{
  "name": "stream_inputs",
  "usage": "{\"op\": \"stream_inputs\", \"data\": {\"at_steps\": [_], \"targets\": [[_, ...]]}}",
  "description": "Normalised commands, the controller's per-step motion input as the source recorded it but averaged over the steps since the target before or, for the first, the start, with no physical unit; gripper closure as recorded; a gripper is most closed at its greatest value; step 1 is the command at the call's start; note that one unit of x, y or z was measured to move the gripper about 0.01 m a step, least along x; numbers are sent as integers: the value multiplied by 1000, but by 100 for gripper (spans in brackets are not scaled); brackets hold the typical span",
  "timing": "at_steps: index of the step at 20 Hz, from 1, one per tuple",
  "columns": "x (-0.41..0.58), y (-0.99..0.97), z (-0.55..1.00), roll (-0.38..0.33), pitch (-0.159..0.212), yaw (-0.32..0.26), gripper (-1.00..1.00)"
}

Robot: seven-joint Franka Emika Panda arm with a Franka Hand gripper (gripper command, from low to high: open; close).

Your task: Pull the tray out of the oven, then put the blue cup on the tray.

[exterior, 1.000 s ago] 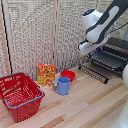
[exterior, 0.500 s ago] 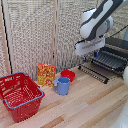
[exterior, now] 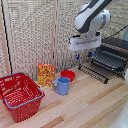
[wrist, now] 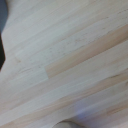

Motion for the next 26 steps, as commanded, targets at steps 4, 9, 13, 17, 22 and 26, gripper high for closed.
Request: {"op": "stream_inputs", "data": {"at_steps": [4, 9, 13, 17, 22, 26], "targets": [[30, 536, -67, 83, -40, -132, -100], [1, 457, -79, 95, -2, -116, -100], [0, 429, -81, 88, 0, -118, -100], [0, 336, -152, 39, 0, -118, -100], [-39, 260, -221, 0, 6, -91, -100], [-180, 139, -332, 0, 43, -64, -100]]}}
